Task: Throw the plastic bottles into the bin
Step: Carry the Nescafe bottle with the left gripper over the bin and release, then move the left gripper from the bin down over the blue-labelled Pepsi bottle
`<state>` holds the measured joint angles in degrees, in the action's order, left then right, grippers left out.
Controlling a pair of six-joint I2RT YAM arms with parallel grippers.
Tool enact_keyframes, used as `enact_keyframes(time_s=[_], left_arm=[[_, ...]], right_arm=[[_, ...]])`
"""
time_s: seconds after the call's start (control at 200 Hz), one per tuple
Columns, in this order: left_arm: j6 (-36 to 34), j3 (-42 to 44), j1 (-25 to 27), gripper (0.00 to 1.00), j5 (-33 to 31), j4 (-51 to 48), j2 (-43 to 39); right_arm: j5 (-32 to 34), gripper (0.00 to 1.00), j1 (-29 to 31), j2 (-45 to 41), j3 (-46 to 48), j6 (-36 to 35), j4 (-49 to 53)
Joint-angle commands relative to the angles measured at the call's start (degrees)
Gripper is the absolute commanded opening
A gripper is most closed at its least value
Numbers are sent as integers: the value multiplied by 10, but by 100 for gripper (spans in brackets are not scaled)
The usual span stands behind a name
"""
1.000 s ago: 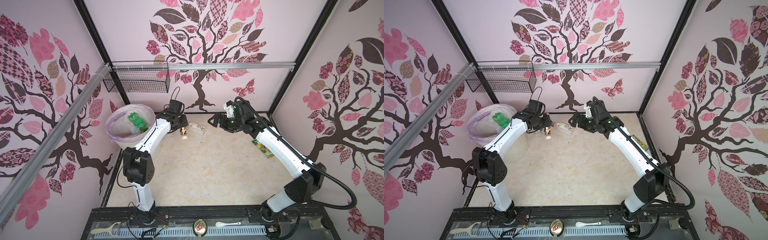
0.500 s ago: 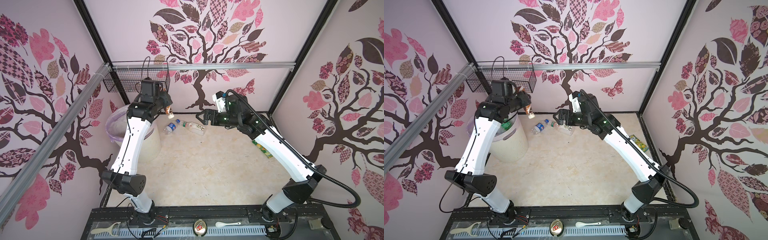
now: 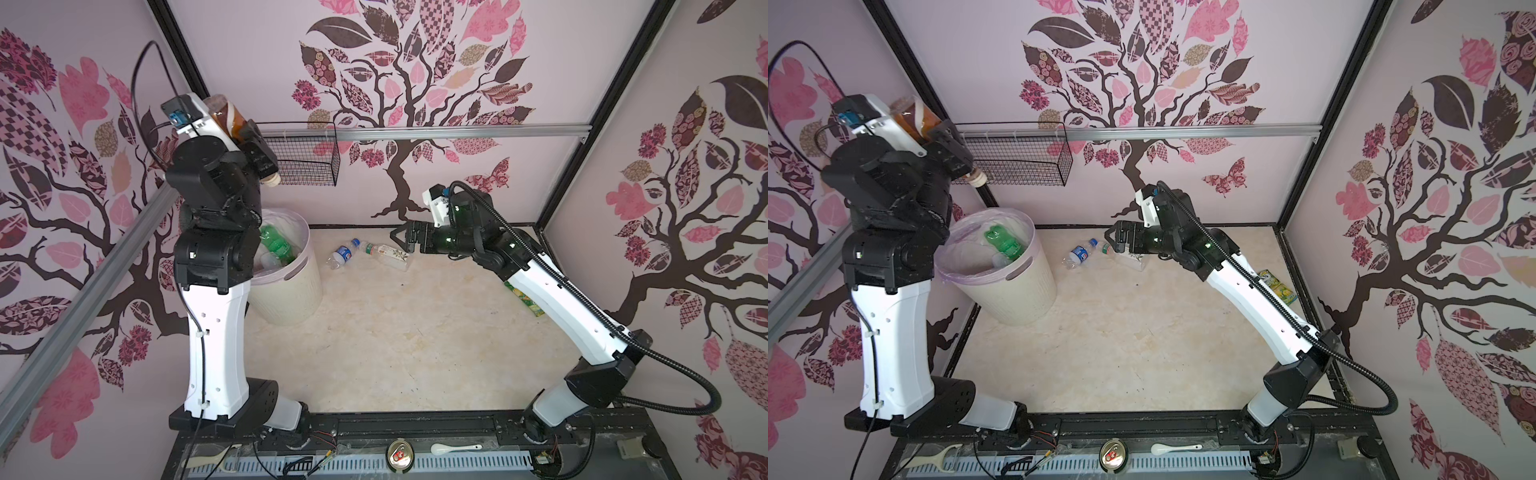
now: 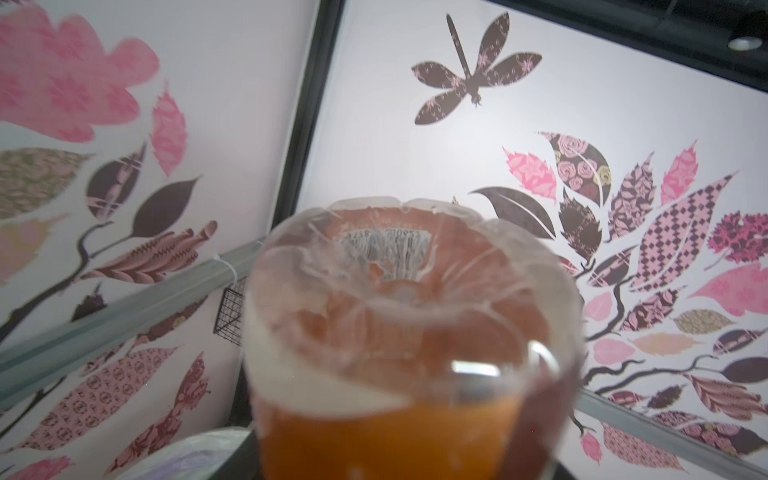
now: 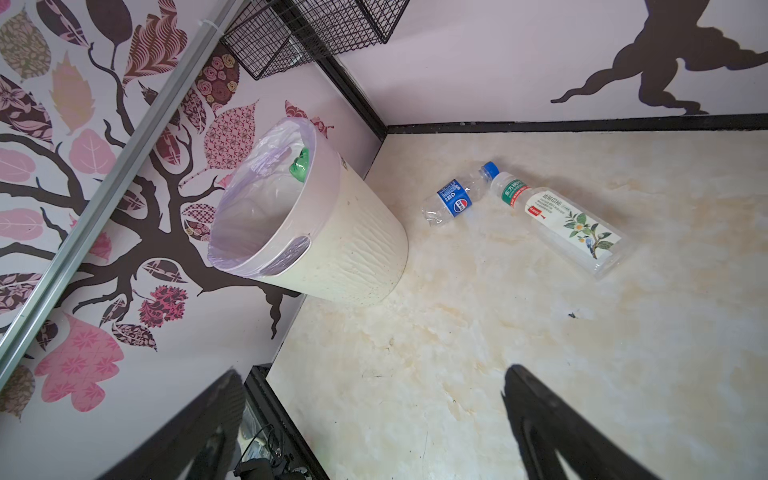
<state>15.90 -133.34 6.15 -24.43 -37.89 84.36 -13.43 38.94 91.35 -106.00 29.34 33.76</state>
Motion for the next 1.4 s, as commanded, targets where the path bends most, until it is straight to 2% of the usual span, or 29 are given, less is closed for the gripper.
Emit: enact_keyframes(time_s=[0.0, 0.12, 0.18, 0.225, 0.275, 0.295, 0.68, 1.1, 1.27, 1.395], left_arm=[[24, 77, -33, 56, 3, 5, 2], [81, 259, -70, 57, 32, 41, -32], [120, 300, -82, 62, 68, 14, -27], [136, 308, -84, 72, 93, -11, -25], [142, 320, -81, 95, 97, -24, -28], [147, 324, -80, 98, 93, -29, -30], [135, 244, -60, 98, 107, -24, -46], [103, 277, 90, 98, 96, 24, -13], [96, 295, 142, 98, 96, 29, 35], [78, 297, 168, 98, 85, 21, 90]], right_arm=[[4, 100, 3, -13, 3, -8, 8], [1, 100, 3, -15, 13, -6, 6], [1, 99, 3, -15, 18, -5, 4], [0, 100, 3, -15, 18, -6, 5], [1, 100, 3, -18, 21, -8, 6], [2, 100, 3, -18, 22, -8, 5], [-2, 100, 3, -9, 22, -4, 0], [23, 99, -2, -36, 62, 5, -8], [-1, 99, -54, -79, 130, 64, -37], [8, 100, -80, -108, 158, 61, -34]])
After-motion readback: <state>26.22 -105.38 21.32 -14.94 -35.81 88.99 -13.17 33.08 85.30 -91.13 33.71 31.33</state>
